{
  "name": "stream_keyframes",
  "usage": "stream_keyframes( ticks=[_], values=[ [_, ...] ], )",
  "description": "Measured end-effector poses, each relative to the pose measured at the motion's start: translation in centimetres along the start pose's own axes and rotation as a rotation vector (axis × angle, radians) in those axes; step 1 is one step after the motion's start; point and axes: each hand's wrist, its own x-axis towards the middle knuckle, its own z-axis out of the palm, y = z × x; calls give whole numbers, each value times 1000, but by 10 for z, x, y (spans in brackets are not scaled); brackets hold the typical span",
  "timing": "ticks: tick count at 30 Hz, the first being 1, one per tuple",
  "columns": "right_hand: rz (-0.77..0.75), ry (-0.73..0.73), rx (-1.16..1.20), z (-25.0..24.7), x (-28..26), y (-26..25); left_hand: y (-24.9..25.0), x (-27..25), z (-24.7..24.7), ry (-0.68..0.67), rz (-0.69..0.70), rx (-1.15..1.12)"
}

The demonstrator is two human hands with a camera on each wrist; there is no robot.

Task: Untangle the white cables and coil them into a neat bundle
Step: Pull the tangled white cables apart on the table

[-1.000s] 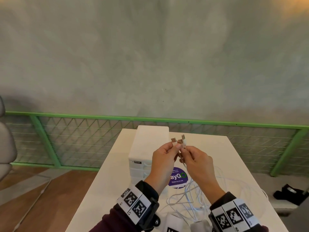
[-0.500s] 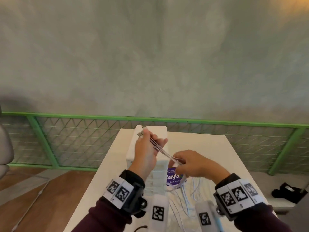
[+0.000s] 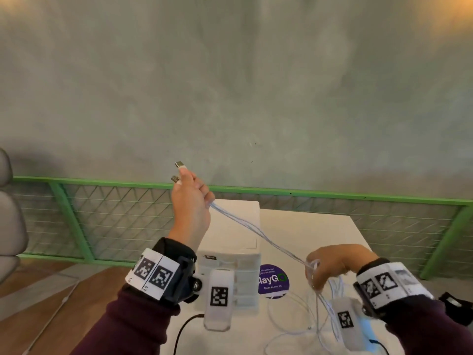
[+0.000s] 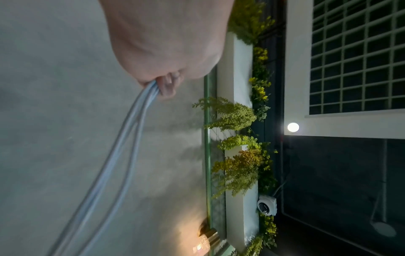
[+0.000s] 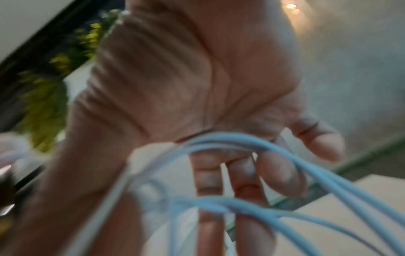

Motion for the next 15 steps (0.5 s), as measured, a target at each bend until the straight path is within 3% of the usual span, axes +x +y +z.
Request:
stream_keyframes(
  ticks=[3,5,10,13,15],
  values=[
    [-192,125,587,-4,-11,24,8,6,-8,13,46,40],
    [-264,245,837,-5,-11,43,12,8,-11,10,54,62],
    [-264,478,1040,-8,-13,61,11,11,-14,15,52,113],
    [-281,715,1199,-16,-15,59,2,8,-17,-43,28,252],
    [-301,757,1229,-23,-13,53,-6,3,-18,-86,13,328]
  ],
)
